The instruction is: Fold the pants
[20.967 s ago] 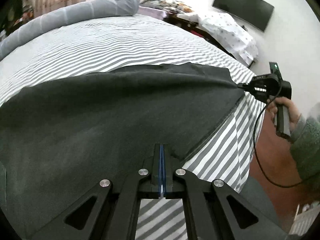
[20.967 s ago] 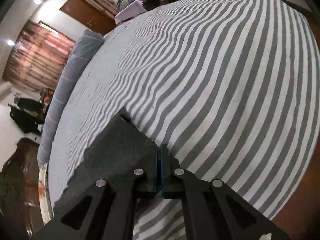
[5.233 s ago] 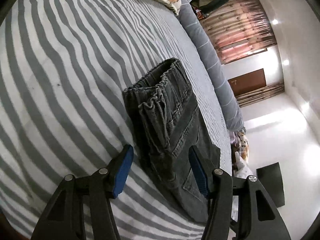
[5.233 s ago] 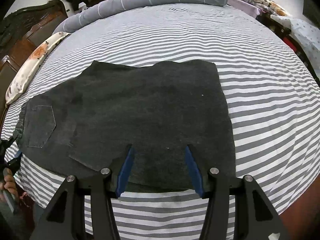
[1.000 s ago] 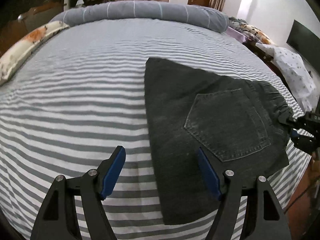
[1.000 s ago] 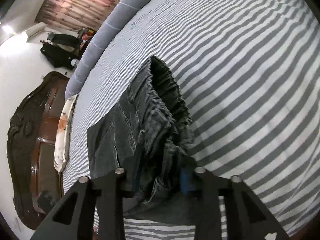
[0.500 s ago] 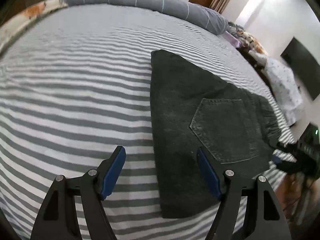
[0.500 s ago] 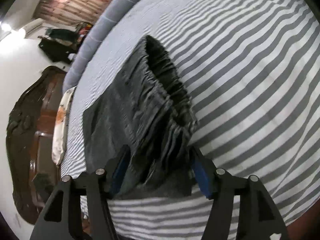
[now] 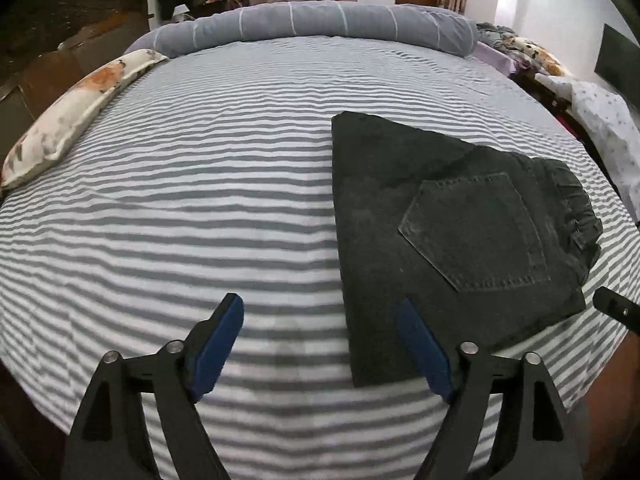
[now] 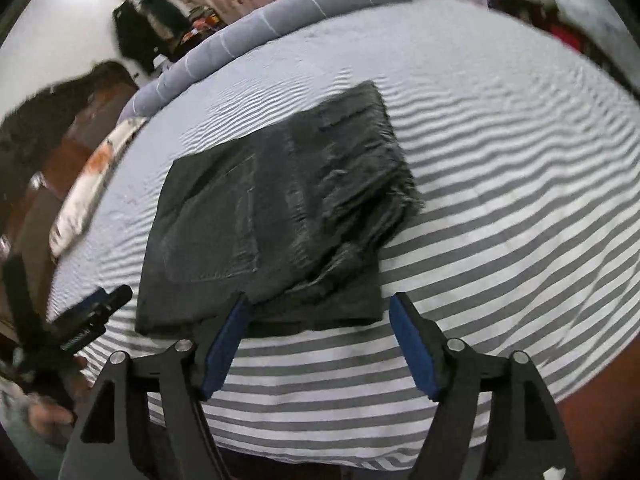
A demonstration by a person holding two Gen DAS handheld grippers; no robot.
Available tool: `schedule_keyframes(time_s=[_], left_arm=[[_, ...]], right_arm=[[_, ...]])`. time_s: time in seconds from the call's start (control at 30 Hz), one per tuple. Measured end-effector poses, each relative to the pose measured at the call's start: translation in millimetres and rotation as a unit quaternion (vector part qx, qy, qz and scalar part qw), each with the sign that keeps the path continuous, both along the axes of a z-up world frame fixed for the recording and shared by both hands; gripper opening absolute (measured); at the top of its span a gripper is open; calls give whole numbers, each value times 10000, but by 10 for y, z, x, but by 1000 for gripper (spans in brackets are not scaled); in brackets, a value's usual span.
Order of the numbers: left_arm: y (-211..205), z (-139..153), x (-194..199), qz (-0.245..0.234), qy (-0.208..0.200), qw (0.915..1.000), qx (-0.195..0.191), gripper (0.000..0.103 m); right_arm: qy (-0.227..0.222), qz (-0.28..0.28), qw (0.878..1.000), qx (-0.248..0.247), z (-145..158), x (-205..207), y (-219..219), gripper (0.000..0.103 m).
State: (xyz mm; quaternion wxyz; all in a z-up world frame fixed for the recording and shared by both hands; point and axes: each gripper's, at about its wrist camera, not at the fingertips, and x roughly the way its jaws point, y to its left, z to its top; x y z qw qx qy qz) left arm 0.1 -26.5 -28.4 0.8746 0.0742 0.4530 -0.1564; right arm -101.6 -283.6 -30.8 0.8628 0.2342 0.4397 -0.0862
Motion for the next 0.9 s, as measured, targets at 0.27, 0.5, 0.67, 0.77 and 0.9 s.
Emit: schedule_keyframes(time_s=[0.27, 0.5, 0.67, 0.77, 0.9], left_arm=[[-19, 233, -326, -21, -223, 9997, 20, 101], [2, 362, -453, -4, -252, 9997, -66, 103], [4, 398, -552, 24, -262, 9996, -50, 103], [20, 414, -587, 95, -277, 9995, -76, 103], [26, 428, -623, 135, -294, 9995, -67, 103]], right_arm=[[-40, 314, 9948, -965, 246, -66, 559, 98], [-141, 408, 9923, -1162, 373, -141, 732, 101], [-97, 383, 9899, -1364, 395, -211, 782, 102], [-111, 426, 9895, -1377, 410, -247, 810, 102], [-144, 434, 9891, -1402, 440, -274, 820, 102]])
